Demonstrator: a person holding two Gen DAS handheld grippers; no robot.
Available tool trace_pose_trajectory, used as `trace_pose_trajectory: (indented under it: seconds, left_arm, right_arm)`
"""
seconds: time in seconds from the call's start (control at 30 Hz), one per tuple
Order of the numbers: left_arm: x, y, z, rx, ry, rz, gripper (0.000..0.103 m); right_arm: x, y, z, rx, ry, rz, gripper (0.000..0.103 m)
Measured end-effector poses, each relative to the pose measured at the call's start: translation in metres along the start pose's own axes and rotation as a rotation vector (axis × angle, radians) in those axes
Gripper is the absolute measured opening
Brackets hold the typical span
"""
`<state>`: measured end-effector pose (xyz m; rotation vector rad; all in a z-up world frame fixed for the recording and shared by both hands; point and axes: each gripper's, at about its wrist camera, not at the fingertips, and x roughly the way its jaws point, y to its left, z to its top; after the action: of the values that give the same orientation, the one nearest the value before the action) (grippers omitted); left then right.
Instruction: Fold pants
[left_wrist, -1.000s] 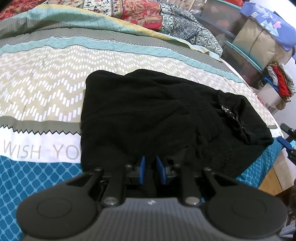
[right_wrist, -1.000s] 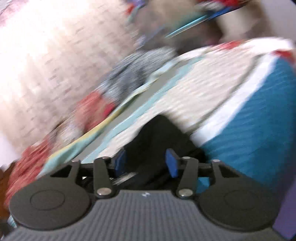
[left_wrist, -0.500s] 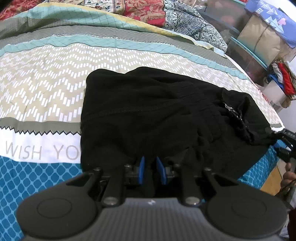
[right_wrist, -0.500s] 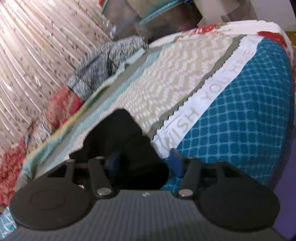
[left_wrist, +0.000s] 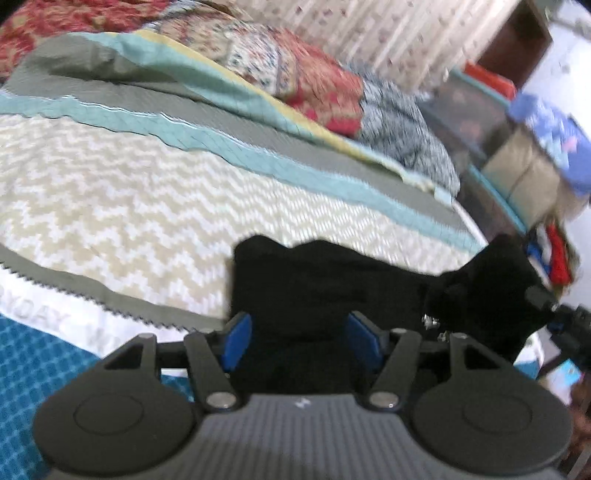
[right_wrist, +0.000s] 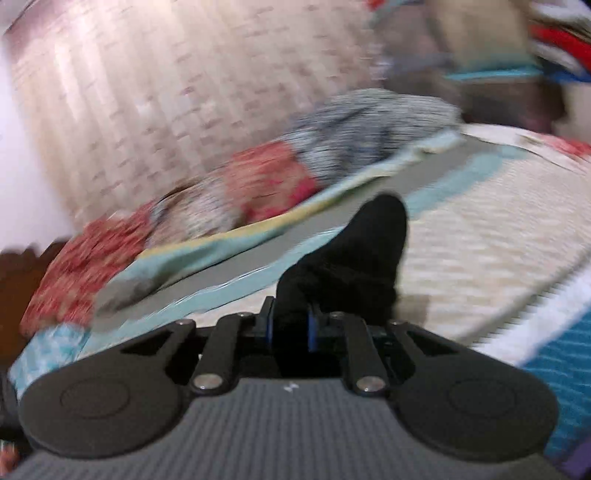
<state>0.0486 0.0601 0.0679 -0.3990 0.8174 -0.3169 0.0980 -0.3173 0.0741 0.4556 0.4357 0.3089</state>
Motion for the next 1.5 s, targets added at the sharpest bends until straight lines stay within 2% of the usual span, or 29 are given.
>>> trace_pose_trajectory:
  seconds: [0.13, 0.23, 0.3, 0.33, 0.37, 0.43, 0.5, 0.53, 0.6, 0.7, 0.8, 0.87, 0.93, 0.97, 1.03, 1.1, 1.2, 1.27, 1.33, 1.37, 1.47, 1.5]
  left_arm:
    - [-0.007, 0.022, 0.003, -0.072, -0.007, -0.007, 0.064]
    - [-0.004, 0.04, -0.002, -0.119, 0.023, 0.003, 0.064]
    - [0.004, 0.05, -0.009, -0.15, 0.061, 0.017, 0.064]
    - [0.008, 0.055, -0.012, -0.163, 0.079, 0.023, 0.064]
    - [0.01, 0.059, -0.018, -0.176, 0.097, 0.025, 0.064]
    - [0.012, 0.063, -0.022, -0.185, 0.121, 0.014, 0.064]
    - [0.013, 0.062, -0.022, -0.169, 0.12, 0.005, 0.065]
    - [0.015, 0.061, -0.02, -0.162, 0.118, 0.002, 0.066]
    - [0.02, 0.058, -0.014, -0.156, 0.116, -0.011, 0.07]
    - [0.031, 0.05, 0.002, -0.123, 0.111, -0.016, 0.073]
    - [0.051, 0.041, 0.017, -0.078, 0.132, -0.019, 0.069]
    - [0.069, 0.034, 0.026, -0.041, 0.176, -0.029, 0.066]
    - [0.086, 0.029, 0.03, -0.014, 0.208, -0.005, 0.054]
    - [0.091, 0.027, 0.032, -0.018, 0.211, -0.001, 0.032]
    - [0.088, 0.021, 0.035, -0.023, 0.164, 0.018, 0.011]
    - [0.07, 0.008, 0.036, 0.04, 0.051, 0.016, 0.01]
    - [0.05, -0.01, 0.026, 0.151, -0.075, 0.079, 0.01]
    - [0.055, -0.011, 0.016, 0.176, -0.067, 0.147, 0.01]
    - [0.07, -0.004, 0.005, 0.169, -0.014, 0.223, 0.011]
    - [0.076, 0.002, 0.001, 0.153, 0.011, 0.255, 0.016]
    - [0.066, 0.004, -0.001, 0.119, 0.0, 0.257, 0.028]
    - [0.061, 0.004, 0.001, 0.111, 0.0, 0.259, 0.038]
  right_arm:
    - [0.037, 0.064, -0.025, -0.127, 0.092, 0.118, 0.019]
    - [0.073, 0.098, -0.055, -0.173, 0.229, 0.192, 0.019]
    - [0.104, 0.111, -0.086, -0.203, 0.367, 0.191, 0.019]
    - [0.119, 0.113, -0.105, -0.236, 0.436, 0.151, 0.019]
    - [0.127, 0.112, -0.117, -0.265, 0.458, 0.123, 0.02]
    - [0.119, 0.113, -0.12, -0.309, 0.41, 0.146, 0.024]
    - [0.109, 0.11, -0.107, -0.302, 0.414, 0.225, 0.054]
    - [0.101, 0.106, -0.1, -0.284, 0.4, 0.256, 0.056]
    - [0.091, 0.1, -0.09, -0.273, 0.368, 0.267, 0.056]
    - [0.068, 0.082, -0.082, -0.252, 0.319, 0.229, 0.056]
    - [0.05, 0.064, -0.081, -0.21, 0.272, 0.164, 0.056]
    - [0.047, 0.051, -0.076, -0.166, 0.248, 0.117, 0.056]
    - [0.05, 0.042, -0.073, -0.131, 0.243, 0.084, 0.056]
    - [0.052, 0.037, -0.072, -0.112, 0.246, 0.074, 0.056]
    - [0.054, 0.034, -0.072, -0.103, 0.247, 0.06, 0.056]
    - [0.06, 0.036, -0.072, -0.121, 0.254, 0.043, 0.056]
    - [0.066, 0.038, -0.078, -0.128, 0.281, 0.056, 0.055]
    - [0.081, 0.042, -0.086, -0.163, 0.322, 0.031, 0.056]
    - [0.092, 0.046, -0.096, -0.193, 0.343, 0.022, 0.056]
    - [0.092, 0.048, -0.098, -0.205, 0.34, 0.021, 0.056]
    - [0.09, 0.052, -0.098, -0.243, 0.342, 0.015, 0.056]
    - [0.088, 0.05, -0.097, -0.234, 0.343, 0.018, 0.056]
